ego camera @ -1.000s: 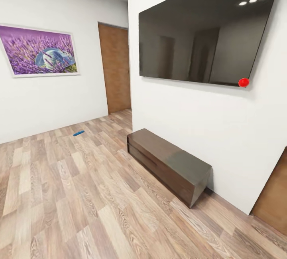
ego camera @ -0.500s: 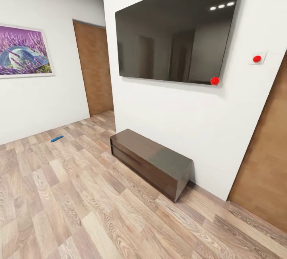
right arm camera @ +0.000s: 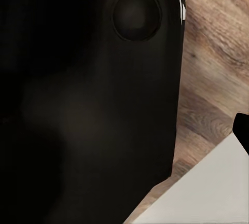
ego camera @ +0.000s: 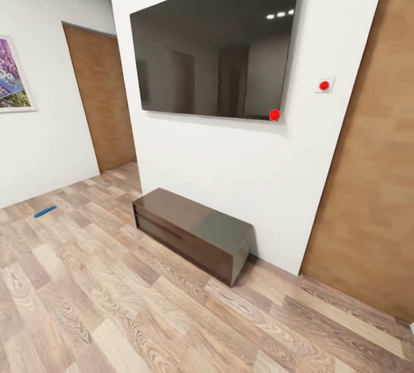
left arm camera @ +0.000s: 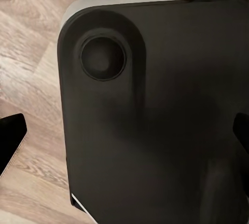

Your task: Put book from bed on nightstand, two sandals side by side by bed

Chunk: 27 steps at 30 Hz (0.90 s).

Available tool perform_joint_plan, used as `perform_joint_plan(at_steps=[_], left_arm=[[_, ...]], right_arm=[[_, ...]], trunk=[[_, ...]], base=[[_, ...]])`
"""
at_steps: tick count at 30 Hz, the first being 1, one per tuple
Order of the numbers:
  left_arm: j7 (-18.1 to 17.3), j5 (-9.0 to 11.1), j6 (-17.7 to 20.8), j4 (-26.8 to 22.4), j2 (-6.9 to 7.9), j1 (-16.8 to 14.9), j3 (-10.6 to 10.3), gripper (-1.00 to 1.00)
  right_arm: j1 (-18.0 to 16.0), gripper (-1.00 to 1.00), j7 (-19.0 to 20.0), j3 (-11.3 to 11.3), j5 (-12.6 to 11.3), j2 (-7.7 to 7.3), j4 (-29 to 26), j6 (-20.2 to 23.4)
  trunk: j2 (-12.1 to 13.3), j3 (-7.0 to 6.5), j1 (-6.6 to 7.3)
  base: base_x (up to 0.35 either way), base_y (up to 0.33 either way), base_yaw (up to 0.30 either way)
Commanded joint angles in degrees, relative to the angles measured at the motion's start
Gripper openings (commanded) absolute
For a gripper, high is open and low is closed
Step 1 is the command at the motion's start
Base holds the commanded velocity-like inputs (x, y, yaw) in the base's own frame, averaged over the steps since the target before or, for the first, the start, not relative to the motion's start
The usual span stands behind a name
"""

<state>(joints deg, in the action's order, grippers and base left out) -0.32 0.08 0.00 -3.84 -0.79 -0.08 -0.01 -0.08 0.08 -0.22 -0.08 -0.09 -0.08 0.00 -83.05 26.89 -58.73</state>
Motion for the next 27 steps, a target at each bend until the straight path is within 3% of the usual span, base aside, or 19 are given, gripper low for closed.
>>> perform_joint_plan(at_steps=[1, 12, 20, 27], left_arm=[[0.0, 0.0, 0.0, 0.0, 0.00, 0.0, 0.0, 1.00], [0.0, 0.0, 0.0, 0.0, 0.00, 0.0, 0.0, 1.00], [0.0, 0.0, 0.0, -0.1, 0.00, 0.0, 0.0, 1.00], [0.0, 0.0, 0.0, -0.1, 0.00, 0.0, 0.0, 1.00]], right_arm=[[0.0, 1.00, 0.0, 0.0, 0.0, 0.01, 0.0, 0.0], [0.0, 1.00, 0.0, 0.0, 0.0, 0.00, 0.0, 0.0], [0.0, 1.00, 0.0, 0.0, 0.0, 0.01, 0.0, 0.0], [0.0, 1.00, 0.0, -0.1, 0.0, 0.00, 0.0, 0.0]], trunk=[[0.0, 0.04, 0.00], [0.0, 0.04, 0.00], [0.0, 0.04, 0.00], [0.0, 0.04, 0.00]], base=[[0.000, 0.000, -0.300], [0.000, -0.003, -0.300], [0.043, -0.129, -0.289], [0.007, -0.016, -0.111]])
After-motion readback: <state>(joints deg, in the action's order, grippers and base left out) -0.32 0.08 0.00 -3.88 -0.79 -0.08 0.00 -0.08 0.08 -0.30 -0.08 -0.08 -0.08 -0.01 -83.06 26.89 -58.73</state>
